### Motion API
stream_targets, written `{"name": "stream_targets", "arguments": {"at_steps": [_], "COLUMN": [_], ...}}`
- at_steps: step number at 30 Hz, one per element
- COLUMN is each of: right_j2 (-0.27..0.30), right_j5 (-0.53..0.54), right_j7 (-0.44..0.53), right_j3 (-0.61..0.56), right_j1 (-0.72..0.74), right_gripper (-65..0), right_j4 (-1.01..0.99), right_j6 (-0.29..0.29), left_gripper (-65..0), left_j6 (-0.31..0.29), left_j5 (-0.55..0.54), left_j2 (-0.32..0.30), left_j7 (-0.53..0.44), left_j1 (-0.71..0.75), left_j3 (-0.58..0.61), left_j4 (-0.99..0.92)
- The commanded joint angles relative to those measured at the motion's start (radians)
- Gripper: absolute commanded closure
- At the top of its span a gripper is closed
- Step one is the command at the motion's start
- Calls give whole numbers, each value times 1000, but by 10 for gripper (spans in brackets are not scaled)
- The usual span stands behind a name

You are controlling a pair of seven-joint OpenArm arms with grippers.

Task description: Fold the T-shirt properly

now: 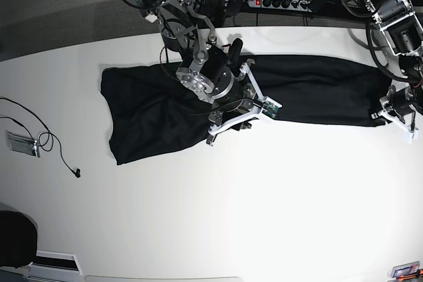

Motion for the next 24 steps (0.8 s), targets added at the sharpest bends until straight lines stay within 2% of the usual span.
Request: {"name": "stream_targets", "arguments": {"at_steps": [1, 10, 15, 20, 24], "right_j2": [-12, -12, -12, -12, -12], "right_j5": [19, 44, 44, 44, 47], "right_j7": [15, 12, 15, 23, 89], "right_j3": [4, 54, 59, 67, 159], "right_j1": [15, 14, 20, 28, 28], "right_gripper": [-139, -139, -139, -139, -136], "right_j4": [18, 18, 18, 18, 18], "right_j6": [-1, -5, -28, -32, -136], "left_gripper": [0, 0, 0, 0, 0], "left_j6": [-5, -5, -5, -5, -5], "left_j5": [-12, -20, -14, -12, -17], "left_j2": [-33, -91, -111, -134, -101], "left_j7": [-15, -18, -15, -13, 27], "left_j1": [-16, -23, -23, -15, -13], "left_j3": [-6, -15, -132, -136, -95], "left_j4": [15, 19, 19, 19, 22]}}
